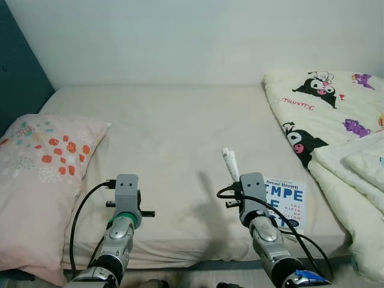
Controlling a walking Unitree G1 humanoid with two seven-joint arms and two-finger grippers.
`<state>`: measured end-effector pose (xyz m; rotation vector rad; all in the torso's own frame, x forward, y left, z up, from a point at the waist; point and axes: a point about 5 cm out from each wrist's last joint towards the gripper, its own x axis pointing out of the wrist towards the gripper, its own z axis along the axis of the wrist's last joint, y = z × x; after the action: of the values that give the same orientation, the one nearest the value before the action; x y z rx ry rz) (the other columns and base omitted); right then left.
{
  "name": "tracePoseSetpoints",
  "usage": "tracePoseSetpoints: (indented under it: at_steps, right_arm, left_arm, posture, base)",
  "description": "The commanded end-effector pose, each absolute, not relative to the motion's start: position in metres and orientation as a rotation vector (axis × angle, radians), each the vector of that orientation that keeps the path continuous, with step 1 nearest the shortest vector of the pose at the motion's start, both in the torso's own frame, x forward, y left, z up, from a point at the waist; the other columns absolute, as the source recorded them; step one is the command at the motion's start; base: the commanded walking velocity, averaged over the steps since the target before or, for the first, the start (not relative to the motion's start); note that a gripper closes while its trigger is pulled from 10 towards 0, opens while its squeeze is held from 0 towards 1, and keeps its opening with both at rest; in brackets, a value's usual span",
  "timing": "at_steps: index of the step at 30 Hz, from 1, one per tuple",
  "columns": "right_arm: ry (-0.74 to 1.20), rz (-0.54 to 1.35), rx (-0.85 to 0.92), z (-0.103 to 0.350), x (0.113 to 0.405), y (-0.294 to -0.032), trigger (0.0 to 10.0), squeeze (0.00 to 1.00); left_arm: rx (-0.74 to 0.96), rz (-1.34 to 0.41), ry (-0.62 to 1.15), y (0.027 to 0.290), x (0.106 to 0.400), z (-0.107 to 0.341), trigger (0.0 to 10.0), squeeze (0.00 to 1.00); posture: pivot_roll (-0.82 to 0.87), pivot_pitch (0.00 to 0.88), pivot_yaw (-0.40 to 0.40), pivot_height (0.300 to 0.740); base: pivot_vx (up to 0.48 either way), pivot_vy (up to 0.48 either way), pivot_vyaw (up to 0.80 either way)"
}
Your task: Clean up the room
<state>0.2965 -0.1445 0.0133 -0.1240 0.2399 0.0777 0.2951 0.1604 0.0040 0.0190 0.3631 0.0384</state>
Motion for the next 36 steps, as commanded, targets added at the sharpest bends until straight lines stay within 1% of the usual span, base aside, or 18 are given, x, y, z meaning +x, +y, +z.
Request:
tracePoseSetpoints:
  at_steps: [1, 14, 17, 34, 36]
  right_arm:
    - [0.253, 0.070, -0.128, 0.0107, 0.2946, -0.1461, 10.0, 0.00]
    - [0.259, 0.072, -0.124, 0.0104, 0.2947, -0.1460, 10.0, 0.00]
    - [0.258, 0.109, -0.180, 0.0101, 0.2945, -0.1423, 10.0, 0.00]
    - [0.255, 0.092, -0.163, 0.0128, 0.2976, -0.1414, 10.0, 0.00]
    - [0.251, 0.085, -0.155, 0.0139, 0.2985, -0.1412, 10.0, 0.00]
  left_arm:
    - [0.035, 0.034, 0.373, 0.1603, 0.2938, 0.0022, 10.0, 0.00]
    - [0.040, 0.020, 0.350, 0.1591, 0.2954, 0.0049, 10.0, 0.00]
    - [0.041, 0.018, 0.353, 0.1588, 0.2952, 0.0045, 10.0, 0.00]
    - [0.078, 0.004, 0.346, 0.1591, 0.2993, 0.0085, 10.0, 0.00]
    - [0.082, 0.001, 0.347, 0.1604, 0.2994, 0.0087, 10.0, 0.00]
  posture:
    - [0.10, 0.000, 0.065, 0.740]
    - [0.10, 0.000, 0.065, 0.740]
    - [0.10, 0.000, 0.064, 0.740]
    - [0.11, 0.000, 0.079, 0.740]
    - [0.11, 0.023, 0.083, 0.740]
  base:
    - [0.000, 0.000, 0.00]
    - [0.000, 0.000, 0.00]
    - [0.000, 0.000, 0.80]
    - [0.000, 0.000, 0.80]
    - [0.000, 0.000, 0.80]
